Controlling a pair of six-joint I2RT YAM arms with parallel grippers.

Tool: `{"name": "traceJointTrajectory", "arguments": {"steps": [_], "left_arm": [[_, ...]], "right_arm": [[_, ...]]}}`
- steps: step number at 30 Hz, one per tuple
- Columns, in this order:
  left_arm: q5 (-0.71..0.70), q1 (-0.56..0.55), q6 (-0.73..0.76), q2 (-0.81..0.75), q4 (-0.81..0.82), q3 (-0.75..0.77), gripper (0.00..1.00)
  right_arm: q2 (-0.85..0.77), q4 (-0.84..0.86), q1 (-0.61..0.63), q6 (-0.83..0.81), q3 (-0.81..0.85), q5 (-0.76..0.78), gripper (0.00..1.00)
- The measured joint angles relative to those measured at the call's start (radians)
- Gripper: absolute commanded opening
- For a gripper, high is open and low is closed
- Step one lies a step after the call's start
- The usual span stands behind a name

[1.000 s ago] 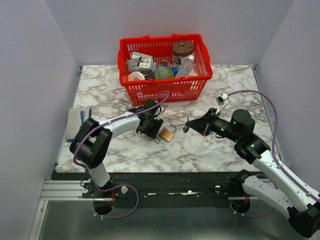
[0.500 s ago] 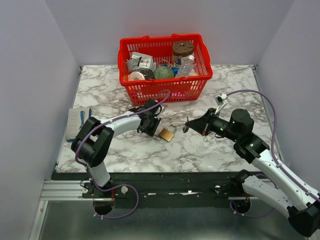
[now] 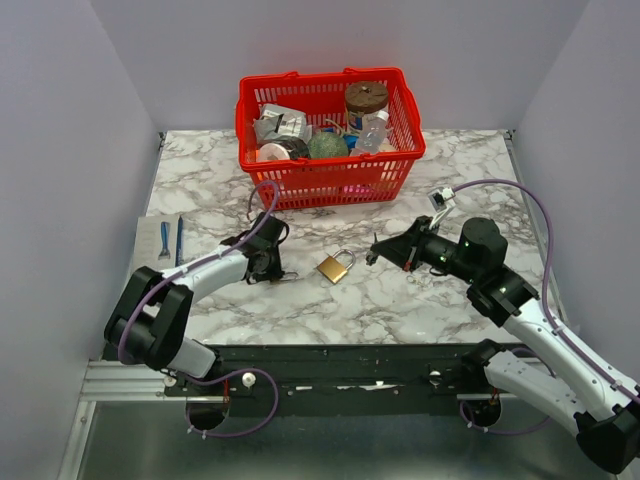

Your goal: Unlock with the key

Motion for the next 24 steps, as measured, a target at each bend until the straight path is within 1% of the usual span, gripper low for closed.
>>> {"name": "traceJointTrajectory", "arguments": {"steps": [3, 6, 9, 24], "left_arm": [[-0.014, 0.016, -0.067, -0.035, 0.000, -0.032, 0.52], [-0.022, 0.021, -0.118, -0.053, 0.002, -0.047, 0.64], [-0.022, 0.023, -0.148, -0.061, 0.015, -0.054, 0.70], [0.003, 0.029, -0.196, -0.074, 0.024, -0.061, 0.71]], "right_arm": [[0.006, 0.000, 0.000, -0.004, 0.000, 0.000, 0.01], [0.010, -0.002, 0.000, -0.008, 0.000, 0.000, 0.01], [0.010, -0.004, 0.000, -0.011, 0.000, 0.000, 0.01], [0.010, -0.009, 0.000, -0.011, -0.013, 0.002, 0.01]]}}
